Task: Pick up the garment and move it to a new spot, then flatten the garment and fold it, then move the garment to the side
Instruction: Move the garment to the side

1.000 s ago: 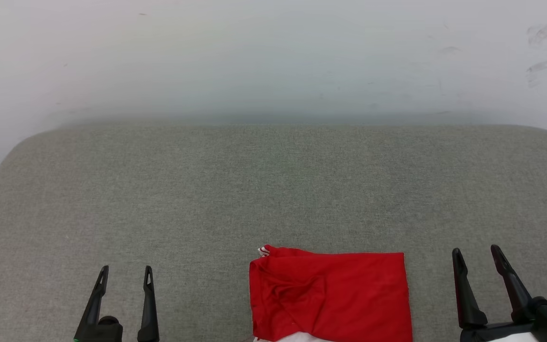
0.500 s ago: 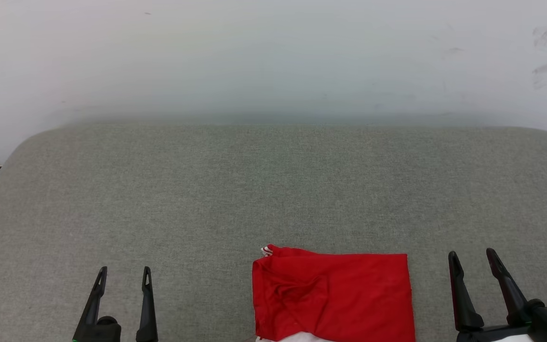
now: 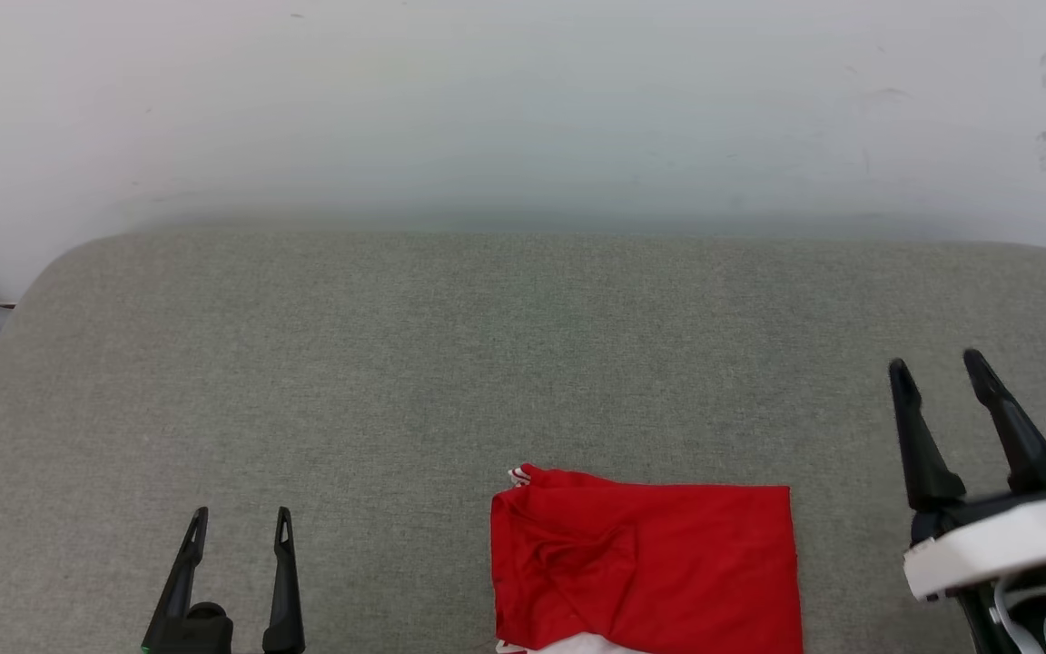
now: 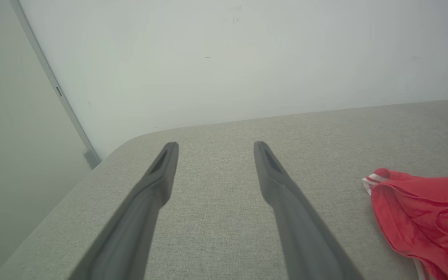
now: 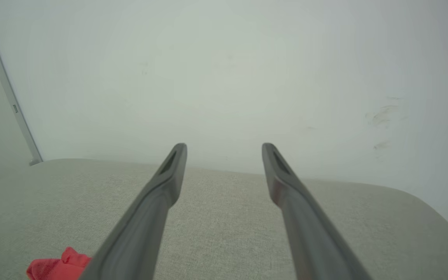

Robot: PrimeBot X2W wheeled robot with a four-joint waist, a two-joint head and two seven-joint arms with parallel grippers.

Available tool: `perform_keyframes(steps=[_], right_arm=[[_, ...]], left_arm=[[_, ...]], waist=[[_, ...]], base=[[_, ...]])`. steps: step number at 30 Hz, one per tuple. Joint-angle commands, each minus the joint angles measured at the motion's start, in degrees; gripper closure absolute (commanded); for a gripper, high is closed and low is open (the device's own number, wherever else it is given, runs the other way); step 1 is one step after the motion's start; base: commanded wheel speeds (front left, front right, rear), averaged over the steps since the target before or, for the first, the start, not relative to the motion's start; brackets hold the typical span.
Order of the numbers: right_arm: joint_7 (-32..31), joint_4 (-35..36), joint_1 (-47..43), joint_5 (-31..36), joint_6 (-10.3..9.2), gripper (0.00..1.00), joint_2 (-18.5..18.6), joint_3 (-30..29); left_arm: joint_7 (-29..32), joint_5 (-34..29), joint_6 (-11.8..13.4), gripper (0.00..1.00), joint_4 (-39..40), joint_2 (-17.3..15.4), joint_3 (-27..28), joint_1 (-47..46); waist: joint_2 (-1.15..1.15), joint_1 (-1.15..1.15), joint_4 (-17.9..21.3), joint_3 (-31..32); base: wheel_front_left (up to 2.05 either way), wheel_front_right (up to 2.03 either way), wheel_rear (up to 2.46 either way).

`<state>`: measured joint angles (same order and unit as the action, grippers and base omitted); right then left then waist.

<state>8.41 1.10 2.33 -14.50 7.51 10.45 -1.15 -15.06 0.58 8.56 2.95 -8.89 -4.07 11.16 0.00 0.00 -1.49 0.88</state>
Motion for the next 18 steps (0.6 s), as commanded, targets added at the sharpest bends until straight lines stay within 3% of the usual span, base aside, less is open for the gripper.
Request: perform_keyframes(steps=[1, 13, 18], right_arm=[[-2.5, 0.5, 1.4, -1.0, -0.05, 0.0, 0.8, 1.2], [-36.5, -0.7, 7.7, -14.8, -0.05, 0.0, 13.6, 14.0], [-45.6, -2.8, 7.3, -19.5, -0.05, 0.0, 16.3, 16.5]], left_arm=[[-0.1, -0.1, -0.1, 0.0, 0.0, 0.0, 0.0, -0.6], [-0.1, -0.1, -0.2, 0.0, 0.3, 0.5, 0.0, -1.8], [-0.1, -0.2, -0.4, 0.0, 0.3, 0.8, -0.1, -2.8]], waist=[[0.0, 0.0, -0.1, 0.0], [0.0, 0.0, -1.2, -2.2], [0.0, 0.0, -1.9, -3.7]], base=[[0.0, 0.0, 0.0], [0.0, 0.0, 0.0], [0.0, 0.0, 0.0]])
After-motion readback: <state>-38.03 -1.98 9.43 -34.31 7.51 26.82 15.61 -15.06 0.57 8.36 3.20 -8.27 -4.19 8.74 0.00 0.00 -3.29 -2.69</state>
